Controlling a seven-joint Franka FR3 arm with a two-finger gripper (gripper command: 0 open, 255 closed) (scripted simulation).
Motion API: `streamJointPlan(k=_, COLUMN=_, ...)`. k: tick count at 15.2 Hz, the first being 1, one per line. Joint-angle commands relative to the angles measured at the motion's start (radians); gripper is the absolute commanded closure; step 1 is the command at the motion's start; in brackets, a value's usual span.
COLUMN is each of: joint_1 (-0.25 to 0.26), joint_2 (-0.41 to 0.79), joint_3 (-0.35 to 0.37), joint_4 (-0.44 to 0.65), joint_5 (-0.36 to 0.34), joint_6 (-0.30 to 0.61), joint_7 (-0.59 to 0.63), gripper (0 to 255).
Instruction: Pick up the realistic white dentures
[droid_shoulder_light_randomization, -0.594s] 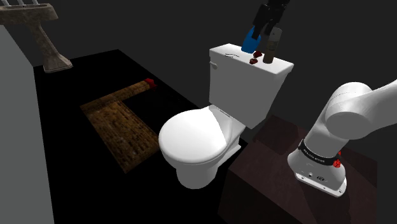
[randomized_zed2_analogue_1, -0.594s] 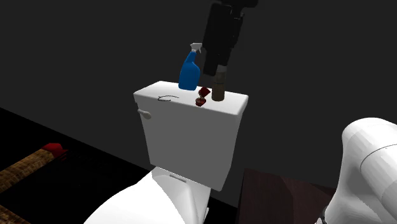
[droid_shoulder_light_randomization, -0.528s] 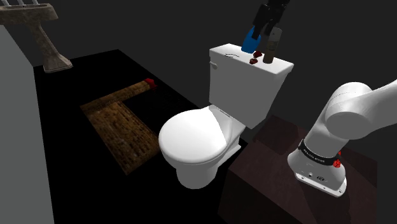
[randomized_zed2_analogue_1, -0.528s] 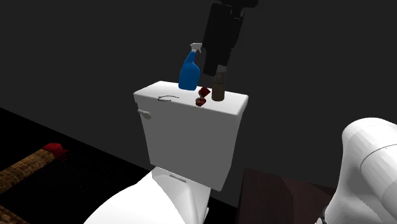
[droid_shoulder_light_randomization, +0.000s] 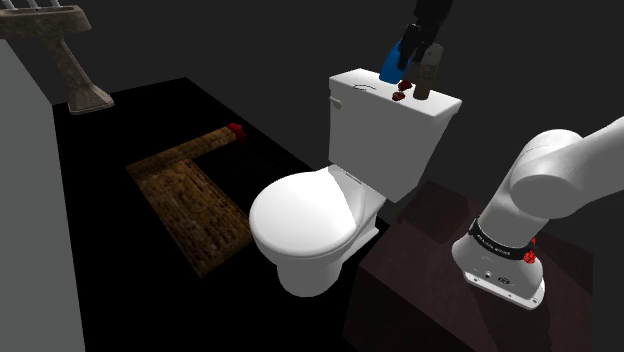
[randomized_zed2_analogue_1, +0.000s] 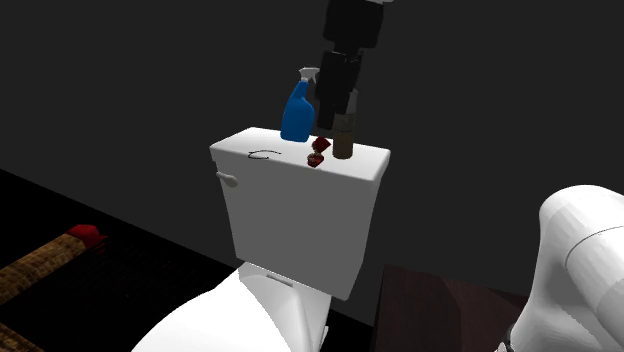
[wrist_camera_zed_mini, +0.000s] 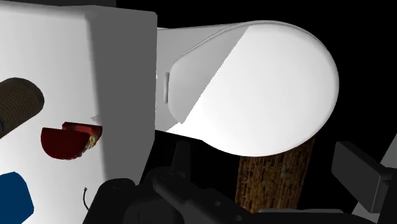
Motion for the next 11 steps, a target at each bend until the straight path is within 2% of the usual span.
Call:
streamJointPlan(k=1, joint_1=-0.007, joint_2=0.038, joint_3=-0.039, joint_4=0.003, joint_5=-0.020, joint_6=0.028, joint_7=-0.050, gripper=0)
streamJointPlan(k=11, joint_1=-0.020, joint_2=0.305, joint_3=-0.229, joint_4=0.106, joint_5=-0.057, joint_6=0.164, joint_7=-0.299, gripper=0)
